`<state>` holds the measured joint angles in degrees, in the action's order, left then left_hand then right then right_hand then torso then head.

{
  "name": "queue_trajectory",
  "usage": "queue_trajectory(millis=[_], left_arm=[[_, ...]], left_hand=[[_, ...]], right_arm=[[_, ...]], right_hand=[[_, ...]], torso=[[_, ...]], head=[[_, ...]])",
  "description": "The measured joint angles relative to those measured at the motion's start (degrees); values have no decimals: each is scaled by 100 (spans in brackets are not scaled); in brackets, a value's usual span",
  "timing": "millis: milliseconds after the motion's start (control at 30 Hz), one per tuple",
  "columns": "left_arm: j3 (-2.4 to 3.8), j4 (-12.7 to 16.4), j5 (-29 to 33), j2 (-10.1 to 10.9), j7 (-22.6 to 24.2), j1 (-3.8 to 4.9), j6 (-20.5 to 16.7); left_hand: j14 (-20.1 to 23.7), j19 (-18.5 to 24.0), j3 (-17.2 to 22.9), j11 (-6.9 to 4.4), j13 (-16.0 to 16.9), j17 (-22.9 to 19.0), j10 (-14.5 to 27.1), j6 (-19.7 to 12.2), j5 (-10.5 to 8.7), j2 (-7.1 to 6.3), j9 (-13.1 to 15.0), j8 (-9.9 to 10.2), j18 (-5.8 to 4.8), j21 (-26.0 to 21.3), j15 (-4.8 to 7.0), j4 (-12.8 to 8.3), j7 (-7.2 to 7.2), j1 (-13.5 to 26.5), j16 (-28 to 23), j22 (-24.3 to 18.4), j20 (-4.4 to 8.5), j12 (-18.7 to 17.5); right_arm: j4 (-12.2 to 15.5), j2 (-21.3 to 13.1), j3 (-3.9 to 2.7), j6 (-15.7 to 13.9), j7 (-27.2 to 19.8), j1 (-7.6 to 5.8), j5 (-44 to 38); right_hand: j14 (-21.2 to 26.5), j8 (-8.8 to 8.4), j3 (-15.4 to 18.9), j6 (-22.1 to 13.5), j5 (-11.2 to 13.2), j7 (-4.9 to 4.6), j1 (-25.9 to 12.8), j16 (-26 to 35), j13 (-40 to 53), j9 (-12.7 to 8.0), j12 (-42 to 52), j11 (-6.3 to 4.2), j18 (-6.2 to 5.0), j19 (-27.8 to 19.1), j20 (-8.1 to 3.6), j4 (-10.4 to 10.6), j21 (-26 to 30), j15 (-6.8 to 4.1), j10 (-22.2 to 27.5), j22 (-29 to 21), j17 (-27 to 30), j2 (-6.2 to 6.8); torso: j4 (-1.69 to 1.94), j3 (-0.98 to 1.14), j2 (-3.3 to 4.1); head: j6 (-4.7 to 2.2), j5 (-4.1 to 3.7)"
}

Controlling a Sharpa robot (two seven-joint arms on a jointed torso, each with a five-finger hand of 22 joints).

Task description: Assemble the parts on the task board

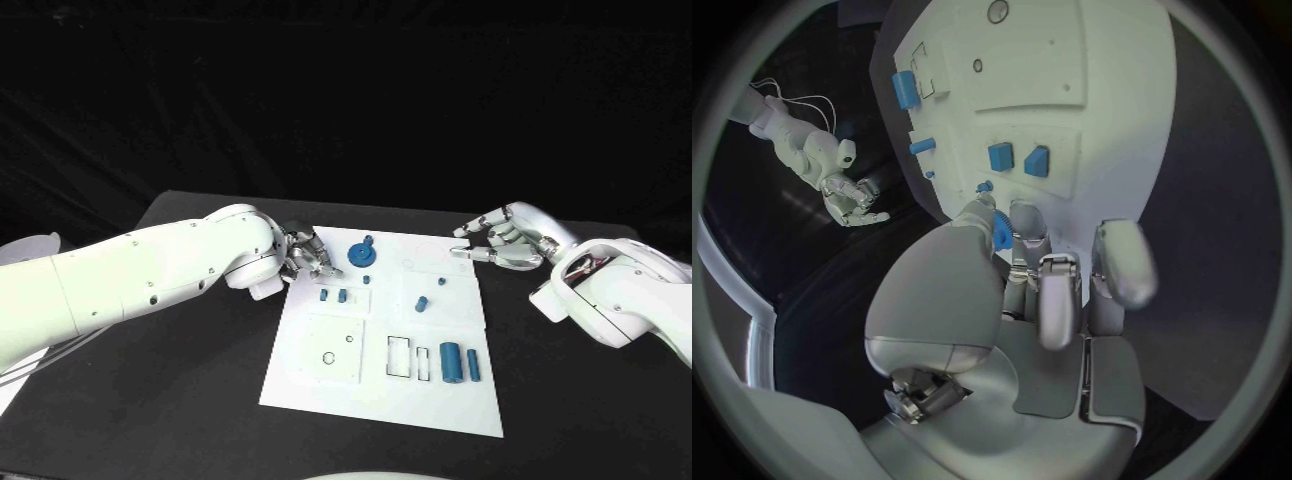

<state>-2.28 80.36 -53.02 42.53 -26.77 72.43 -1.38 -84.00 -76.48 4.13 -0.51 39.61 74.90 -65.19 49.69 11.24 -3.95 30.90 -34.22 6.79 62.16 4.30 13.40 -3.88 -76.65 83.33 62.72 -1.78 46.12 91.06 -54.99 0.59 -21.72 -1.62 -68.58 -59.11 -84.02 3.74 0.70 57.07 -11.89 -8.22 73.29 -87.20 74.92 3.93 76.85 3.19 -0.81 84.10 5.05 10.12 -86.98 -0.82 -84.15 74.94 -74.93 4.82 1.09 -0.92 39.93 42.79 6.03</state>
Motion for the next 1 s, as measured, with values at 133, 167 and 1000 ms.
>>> queue_trajectory(millis=[133, 167, 1000], left_arm=[[-20, 40, -246, -108, 633, -4, -333], [-23, 41, -278, -121, 691, -5, -361], [-118, -275, -2663, -871, 1300, -225, -680]], left_hand=[[813, 1029, 457, 303, -510, -1182, 833, -362, -179, -98, -330, 352, 267, -1955, -245, -183, -271, -794, -1729, -1621, -197, -689], [909, 1067, 497, 321, -563, -1326, 877, -378, -189, -113, -370, 392, 268, -2036, -263, -194, -287, -842, -1881, -1679, -215, -751], [22, -523, 1158, 482, -3072, -316, 609, 642, -420, -777, -2023, 2150, 79, -795, -359, -146, -378, -842, -569, -585, -313, -2740]], right_arm=[[-2, 2, 0, 0, 0, 1, 0], [-3, 3, 0, 0, 0, 1, 0], [0, 8, 0, -5, 5, 10, -4]], right_hand=[[0, 0, 0, 0, 0, 0, 0, 0, 0, 0, 0, 0, 0, 0, 0, 0, 0, 0, 0, 0, 0, 0], [0, 0, 0, 0, 0, 0, 0, 0, 0, 0, 0, 0, 0, 0, 0, 0, 0, 0, 0, -1, 0, 0], [0, 0, 16, 0, -10, 0, 0, 0, -1, 0, 0, 0, 0, 0, 0, 16, 0, 0, 0, -2, 2, 0]], torso=[[0, -1, 0], [-1, -1, 0], [-5, 3, -1]], head=[[-10, -34], [-11, -40], [-29, -142]])
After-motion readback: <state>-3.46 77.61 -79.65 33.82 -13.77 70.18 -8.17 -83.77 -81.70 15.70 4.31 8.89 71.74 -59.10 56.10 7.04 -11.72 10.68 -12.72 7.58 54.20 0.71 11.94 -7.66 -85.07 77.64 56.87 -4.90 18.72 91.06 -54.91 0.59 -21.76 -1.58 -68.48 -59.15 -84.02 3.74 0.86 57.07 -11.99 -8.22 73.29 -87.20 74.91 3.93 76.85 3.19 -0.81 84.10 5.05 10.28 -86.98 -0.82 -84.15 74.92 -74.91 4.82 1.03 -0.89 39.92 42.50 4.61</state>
